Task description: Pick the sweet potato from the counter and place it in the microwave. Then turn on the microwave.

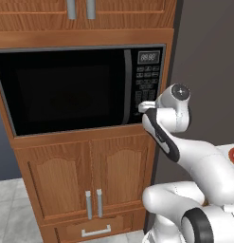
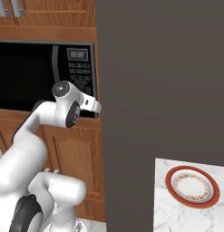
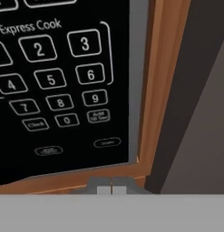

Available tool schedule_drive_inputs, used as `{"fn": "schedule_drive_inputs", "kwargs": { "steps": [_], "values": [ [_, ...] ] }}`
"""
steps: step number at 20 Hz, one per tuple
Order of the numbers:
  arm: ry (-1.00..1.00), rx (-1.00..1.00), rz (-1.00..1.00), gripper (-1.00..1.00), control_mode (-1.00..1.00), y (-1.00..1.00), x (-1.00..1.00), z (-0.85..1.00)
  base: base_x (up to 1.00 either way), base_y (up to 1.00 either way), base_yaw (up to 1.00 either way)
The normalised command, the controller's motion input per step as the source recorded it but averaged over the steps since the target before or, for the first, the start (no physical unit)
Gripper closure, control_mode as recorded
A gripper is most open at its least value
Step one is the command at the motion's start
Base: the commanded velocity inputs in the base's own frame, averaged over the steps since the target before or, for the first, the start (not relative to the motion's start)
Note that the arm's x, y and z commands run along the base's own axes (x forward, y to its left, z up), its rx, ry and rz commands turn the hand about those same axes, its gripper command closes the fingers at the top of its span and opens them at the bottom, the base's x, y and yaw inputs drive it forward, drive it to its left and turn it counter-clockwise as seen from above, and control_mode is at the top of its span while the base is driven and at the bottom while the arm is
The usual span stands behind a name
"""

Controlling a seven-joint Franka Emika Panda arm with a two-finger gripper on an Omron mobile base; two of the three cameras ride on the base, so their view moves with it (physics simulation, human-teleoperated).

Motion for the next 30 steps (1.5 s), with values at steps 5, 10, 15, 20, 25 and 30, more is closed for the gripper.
{"fn": "schedule_drive_inputs", "kwargs": {
  "steps": [5, 10, 15, 20, 25, 30],
  "values": [
    [0.0, 0.0, 0.0, 1.0, -1.0, 0.0, 0.15, -0.09, 0.0, 0.0, 0.0],
    [0.0, 0.0, 0.0, 1.0, -1.0, 0.0, 0.19, -0.07, 0.0, 0.0, 0.0],
    [0.0, 0.0, 0.0, 1.0, -1.0, 0.0, 0.23, -0.03, 0.0, 0.0, 0.0],
    [0.0, 0.0, 0.0, 1.0, -1.0, 0.0, 0.21, -0.11, 0.0, 0.0, 0.0],
    [0.0, 0.0, 0.0, 1.0, -1.0, 0.0, 0.13, -0.16, 0.0, 0.0, 0.0],
    [0.0, 0.0, 0.0, 1.0, -1.0, 0.0, 0.12, -0.17, 0.0, 0.0, 0.0]
  ]
}}
